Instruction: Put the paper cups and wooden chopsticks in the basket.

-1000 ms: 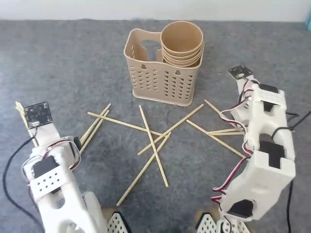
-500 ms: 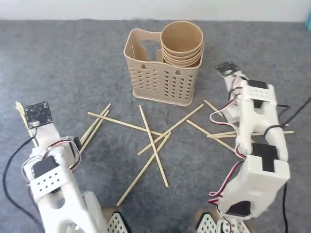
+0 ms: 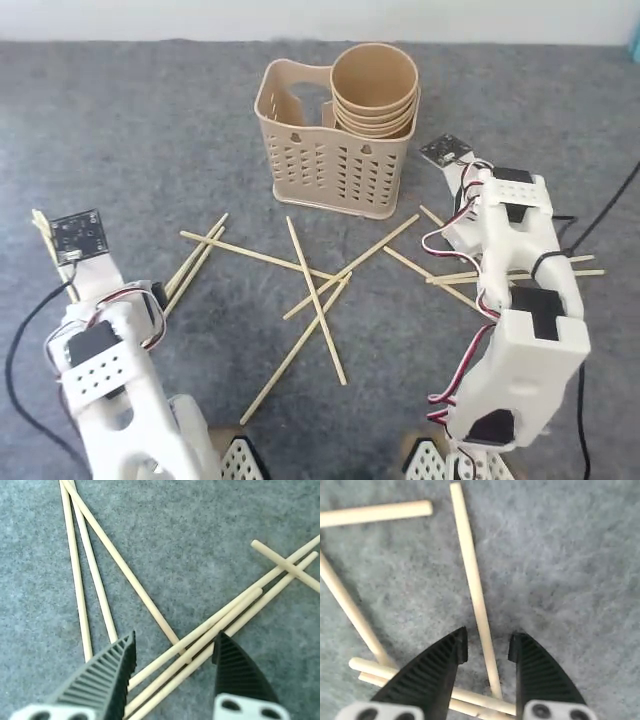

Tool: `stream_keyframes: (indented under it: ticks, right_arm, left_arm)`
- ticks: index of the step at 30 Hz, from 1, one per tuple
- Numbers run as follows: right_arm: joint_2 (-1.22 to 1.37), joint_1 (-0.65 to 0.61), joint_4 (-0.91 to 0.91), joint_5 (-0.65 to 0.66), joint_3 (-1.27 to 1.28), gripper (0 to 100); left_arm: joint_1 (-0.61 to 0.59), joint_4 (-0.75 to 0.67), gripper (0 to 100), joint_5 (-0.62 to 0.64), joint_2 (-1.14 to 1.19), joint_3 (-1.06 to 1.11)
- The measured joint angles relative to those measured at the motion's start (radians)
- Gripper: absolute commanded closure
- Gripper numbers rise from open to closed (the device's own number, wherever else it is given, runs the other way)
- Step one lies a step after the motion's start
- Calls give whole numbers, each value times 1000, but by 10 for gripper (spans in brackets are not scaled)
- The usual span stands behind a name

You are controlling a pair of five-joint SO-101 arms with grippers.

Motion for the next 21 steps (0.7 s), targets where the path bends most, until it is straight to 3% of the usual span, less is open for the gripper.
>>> stream_keyframes:
  ticks: [2,8,14,21]
  right_arm:
    - [0,0,0,0,0,998]
    - [2,8,-9,2,0,991]
    - [-31,118,11,0,0,990]
    - [-364,173,164,-2,0,990]
  left_arm:
    - [0,0,767,0,0,0]
    - [0,0,767,0,0,0]
    - [0,0,767,0,0,0]
    - [0,0,767,0,0,0]
